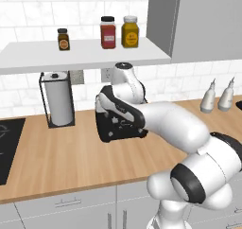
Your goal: Start the toaster. Once the lever pops up, take the bread to the plate on the dining counter.
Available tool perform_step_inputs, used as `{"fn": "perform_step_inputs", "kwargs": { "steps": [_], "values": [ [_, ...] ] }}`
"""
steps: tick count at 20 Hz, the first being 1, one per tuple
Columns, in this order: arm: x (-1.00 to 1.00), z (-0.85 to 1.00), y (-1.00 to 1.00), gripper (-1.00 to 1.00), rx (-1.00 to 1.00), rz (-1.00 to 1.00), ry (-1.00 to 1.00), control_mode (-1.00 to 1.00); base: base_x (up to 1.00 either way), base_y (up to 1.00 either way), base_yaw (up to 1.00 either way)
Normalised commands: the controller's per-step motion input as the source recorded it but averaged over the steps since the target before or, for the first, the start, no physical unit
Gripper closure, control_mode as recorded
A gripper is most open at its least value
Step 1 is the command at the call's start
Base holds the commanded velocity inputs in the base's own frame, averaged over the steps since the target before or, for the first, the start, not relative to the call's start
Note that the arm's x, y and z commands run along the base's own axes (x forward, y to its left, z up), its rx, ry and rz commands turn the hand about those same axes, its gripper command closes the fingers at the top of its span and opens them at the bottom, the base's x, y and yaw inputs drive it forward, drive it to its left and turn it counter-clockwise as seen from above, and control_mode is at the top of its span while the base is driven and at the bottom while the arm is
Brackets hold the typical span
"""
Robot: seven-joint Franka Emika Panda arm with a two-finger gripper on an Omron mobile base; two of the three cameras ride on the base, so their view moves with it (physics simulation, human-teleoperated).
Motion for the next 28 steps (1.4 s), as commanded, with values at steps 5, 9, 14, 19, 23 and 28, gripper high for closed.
{"fn": "perform_step_inputs", "kwargs": {
  "steps": [5, 9, 14, 19, 23, 28],
  "values": [
    [0.09, -0.63, 0.00, -1.00, 0.00, 0.00, -0.08, -1.00, 0.00, 0.00, 0.00],
    [0.22, -0.32, 0.21, -1.00, 0.00, 0.00, -0.08, -1.00, 0.00, 0.00, 0.00],
    [0.37, 0.00, 0.27, -1.00, 0.00, 0.00, -0.02, -1.00, 0.00, 0.00, 0.00],
    [0.09, -0.04, 0.02, -1.00, 0.00, 0.00, 0.00, -1.00, 0.00, 0.00, 0.00],
    [0.00, -0.06, 0.00, -1.00, 0.00, 0.00, 0.00, -1.00, 0.00, 0.00, 0.00],
    [0.00, -0.18, 0.00, -1.00, 0.00, 0.00, 0.02, -1.00, 0.00, 0.00, 0.00]
  ]
}}
